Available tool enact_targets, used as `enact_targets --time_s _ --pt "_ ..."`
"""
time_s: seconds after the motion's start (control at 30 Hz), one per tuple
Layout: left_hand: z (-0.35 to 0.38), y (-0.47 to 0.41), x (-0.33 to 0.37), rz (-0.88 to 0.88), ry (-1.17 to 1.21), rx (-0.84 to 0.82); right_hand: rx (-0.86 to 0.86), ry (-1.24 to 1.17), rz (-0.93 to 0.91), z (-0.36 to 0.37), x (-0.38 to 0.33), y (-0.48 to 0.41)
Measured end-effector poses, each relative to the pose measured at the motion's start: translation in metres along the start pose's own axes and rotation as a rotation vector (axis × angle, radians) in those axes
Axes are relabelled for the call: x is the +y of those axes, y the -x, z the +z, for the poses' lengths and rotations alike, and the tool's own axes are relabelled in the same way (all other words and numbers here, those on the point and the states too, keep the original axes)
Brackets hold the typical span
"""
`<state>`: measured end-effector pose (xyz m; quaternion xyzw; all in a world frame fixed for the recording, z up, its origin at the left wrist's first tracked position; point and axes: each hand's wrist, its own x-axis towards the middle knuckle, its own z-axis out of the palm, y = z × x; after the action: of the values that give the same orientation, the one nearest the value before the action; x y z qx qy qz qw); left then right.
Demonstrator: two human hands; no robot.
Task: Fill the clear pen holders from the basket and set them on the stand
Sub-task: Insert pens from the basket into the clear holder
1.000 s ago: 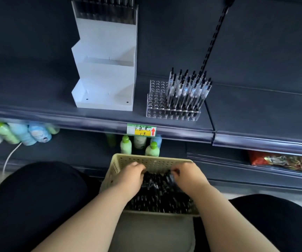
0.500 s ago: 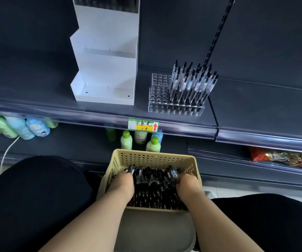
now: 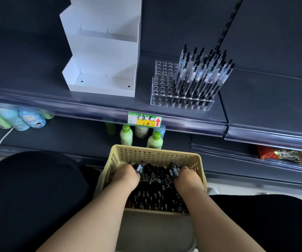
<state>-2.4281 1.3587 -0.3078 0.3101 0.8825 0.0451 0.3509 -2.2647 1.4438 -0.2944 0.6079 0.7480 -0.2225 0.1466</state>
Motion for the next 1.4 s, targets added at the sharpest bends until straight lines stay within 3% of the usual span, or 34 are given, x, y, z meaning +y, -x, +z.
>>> enact_targets --time_s 0.13,0.37,0.7,0.97,1.23,1.4 --pt "-0.008 0.009 0.000 0.033 0.106 0.006 0.011 -0.037 -0.047 -0.004 -0.003 0.012" --pt "-0.020 0.042 0.000 0.207 0.362 0.163 0.230 -0.042 -0.182 -0.020 -0.011 0.043" --pt "-0.050 0.089 0.016 0.439 0.857 0.271 0.505 -0.582 -0.309 -0.057 -0.021 0.075" --pt "-0.106 0.104 0.041 0.635 0.878 0.335 0.612 -1.015 -0.537 -0.106 -0.033 0.092" --pt "-0.137 0.089 0.077 0.802 0.957 0.393 0.756 -0.959 -0.719 -0.171 -0.056 0.078" --pt "-0.175 0.070 0.102 0.902 0.947 0.565 0.896 -0.964 -0.832 -0.231 -0.075 0.060"
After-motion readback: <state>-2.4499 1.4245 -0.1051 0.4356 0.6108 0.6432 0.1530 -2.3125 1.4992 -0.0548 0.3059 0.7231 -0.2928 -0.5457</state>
